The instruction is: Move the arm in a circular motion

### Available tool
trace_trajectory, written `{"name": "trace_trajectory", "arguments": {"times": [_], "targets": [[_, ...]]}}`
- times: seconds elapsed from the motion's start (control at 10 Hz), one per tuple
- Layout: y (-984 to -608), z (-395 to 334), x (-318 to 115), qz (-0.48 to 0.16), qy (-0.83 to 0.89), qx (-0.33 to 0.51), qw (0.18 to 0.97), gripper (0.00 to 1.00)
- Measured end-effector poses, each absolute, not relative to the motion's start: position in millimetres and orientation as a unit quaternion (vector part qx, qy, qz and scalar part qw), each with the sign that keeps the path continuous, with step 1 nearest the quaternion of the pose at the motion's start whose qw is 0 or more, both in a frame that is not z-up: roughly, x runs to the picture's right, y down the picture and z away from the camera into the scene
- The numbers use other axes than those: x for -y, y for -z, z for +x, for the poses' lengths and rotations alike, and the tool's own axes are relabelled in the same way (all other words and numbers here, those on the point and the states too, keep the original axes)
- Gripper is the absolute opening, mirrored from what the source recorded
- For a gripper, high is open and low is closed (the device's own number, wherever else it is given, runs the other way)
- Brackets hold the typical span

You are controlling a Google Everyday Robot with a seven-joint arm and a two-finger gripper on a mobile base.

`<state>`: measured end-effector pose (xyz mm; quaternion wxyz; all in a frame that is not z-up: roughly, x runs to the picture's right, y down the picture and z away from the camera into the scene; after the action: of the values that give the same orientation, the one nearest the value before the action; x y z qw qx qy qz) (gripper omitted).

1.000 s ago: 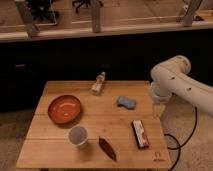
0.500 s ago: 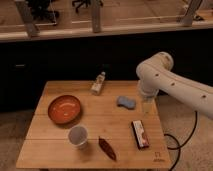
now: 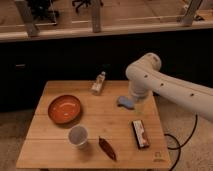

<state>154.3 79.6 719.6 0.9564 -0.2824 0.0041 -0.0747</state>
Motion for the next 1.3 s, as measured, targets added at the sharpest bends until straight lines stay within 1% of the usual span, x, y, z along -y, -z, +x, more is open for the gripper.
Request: {"name": "trace_trajectory", "arguments": {"times": [0.8,1.3], "targets": [[-722.1,119.7,-90.4,-0.283,0.117,-0.001,0.952,0.80],[-731.3,98.9,-81.5,-0.281,0.138,0.003,0.950,0.80]]}}
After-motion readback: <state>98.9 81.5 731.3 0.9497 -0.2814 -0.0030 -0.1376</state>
